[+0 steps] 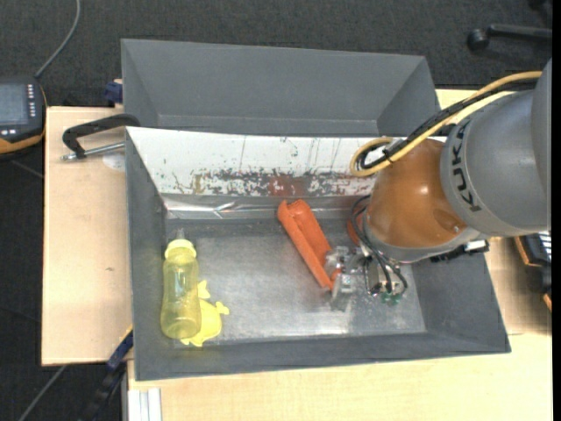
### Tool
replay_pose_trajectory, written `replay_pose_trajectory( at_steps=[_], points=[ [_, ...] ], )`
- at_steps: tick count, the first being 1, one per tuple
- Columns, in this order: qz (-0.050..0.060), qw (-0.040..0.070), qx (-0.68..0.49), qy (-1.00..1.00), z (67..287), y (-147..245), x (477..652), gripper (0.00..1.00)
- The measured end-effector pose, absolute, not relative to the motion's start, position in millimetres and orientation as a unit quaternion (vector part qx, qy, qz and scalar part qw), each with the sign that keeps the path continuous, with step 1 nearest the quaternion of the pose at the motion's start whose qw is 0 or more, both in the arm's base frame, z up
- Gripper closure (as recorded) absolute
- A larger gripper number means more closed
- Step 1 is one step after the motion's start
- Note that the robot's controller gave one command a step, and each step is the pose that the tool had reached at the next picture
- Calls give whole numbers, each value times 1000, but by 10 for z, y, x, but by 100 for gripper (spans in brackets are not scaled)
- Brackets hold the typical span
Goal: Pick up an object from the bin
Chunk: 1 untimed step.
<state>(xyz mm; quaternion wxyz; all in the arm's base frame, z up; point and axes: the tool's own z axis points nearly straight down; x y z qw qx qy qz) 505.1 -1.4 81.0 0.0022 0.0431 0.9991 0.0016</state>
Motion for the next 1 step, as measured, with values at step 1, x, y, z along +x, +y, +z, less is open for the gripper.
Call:
replay_pose_trajectory(
  at_steps=[1],
  points=[
    [2,4,43,999,976,-11,5056,100]
  ],
)
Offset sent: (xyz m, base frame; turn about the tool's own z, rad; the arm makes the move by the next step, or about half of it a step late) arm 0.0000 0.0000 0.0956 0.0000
